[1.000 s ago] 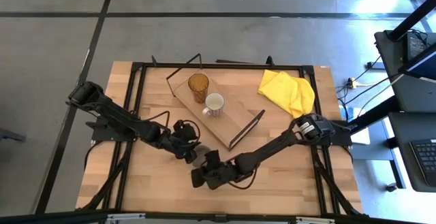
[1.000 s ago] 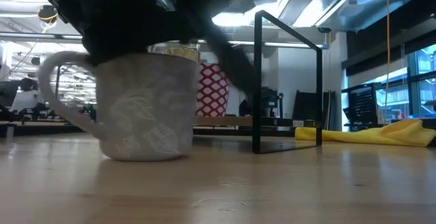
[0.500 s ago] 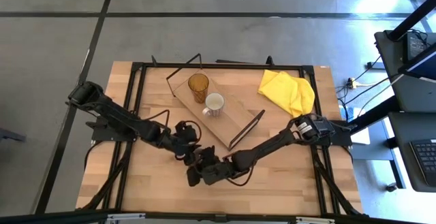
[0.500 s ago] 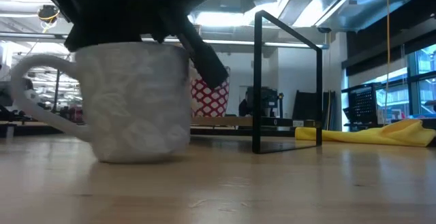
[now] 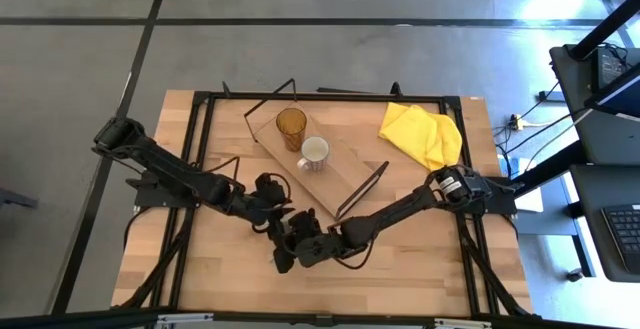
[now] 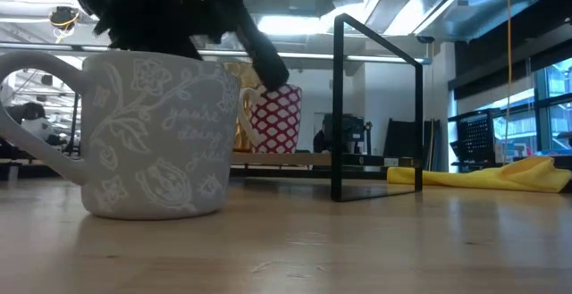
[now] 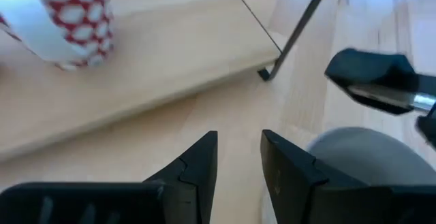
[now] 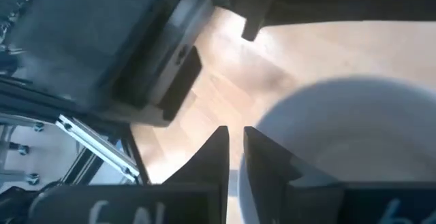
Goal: Stack small to large cups/mugs on shelf
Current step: Put the grey patterned mug on the shelf
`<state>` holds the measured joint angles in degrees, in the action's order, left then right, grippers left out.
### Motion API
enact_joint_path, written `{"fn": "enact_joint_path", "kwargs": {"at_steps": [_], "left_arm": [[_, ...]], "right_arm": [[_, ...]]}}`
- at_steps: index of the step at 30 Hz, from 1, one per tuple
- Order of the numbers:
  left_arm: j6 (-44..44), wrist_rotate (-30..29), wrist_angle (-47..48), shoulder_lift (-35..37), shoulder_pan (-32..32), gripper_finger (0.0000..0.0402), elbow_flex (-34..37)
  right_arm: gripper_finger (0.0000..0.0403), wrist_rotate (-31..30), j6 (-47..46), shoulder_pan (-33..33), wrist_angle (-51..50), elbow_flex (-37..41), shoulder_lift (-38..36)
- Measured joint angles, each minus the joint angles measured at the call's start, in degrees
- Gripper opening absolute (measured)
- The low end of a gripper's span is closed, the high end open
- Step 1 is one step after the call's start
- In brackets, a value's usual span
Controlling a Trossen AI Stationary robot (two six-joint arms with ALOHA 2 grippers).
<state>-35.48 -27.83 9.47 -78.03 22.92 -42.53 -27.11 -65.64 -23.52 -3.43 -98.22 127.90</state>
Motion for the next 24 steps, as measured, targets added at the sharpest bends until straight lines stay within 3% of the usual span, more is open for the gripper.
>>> {"fn": "enact_joint_path", "kwargs": {"at_steps": [5, 10, 19, 24], "left_arm": [[1.49, -1.27, 3.93, 4.28, -0.26, 0.0108, -0.02], [1.89, -0.15, 5.53, 8.53, 0.85, 0.0108, -0.02], [11.19, 6.43, 14.69, 11.75, 6.86, 0.0108, -0.02], [12.98, 6.65, 18.32, 11.70, 10.30, 0.0108, 0.01]], "right_arm": [[0.0049, -3.20, 6.34, 0.64, -2.39, -0.04, -3.62], [0.0049, -2.57, 22.97, 1.04, -4.55, -0.62, -9.18], [0.0049, 13.02, 38.91, 1.23, -46.00, -17.61, -9.22], [0.0049, 16.62, 43.90, 1.93, -54.95, -22.96, -8.11]]}}
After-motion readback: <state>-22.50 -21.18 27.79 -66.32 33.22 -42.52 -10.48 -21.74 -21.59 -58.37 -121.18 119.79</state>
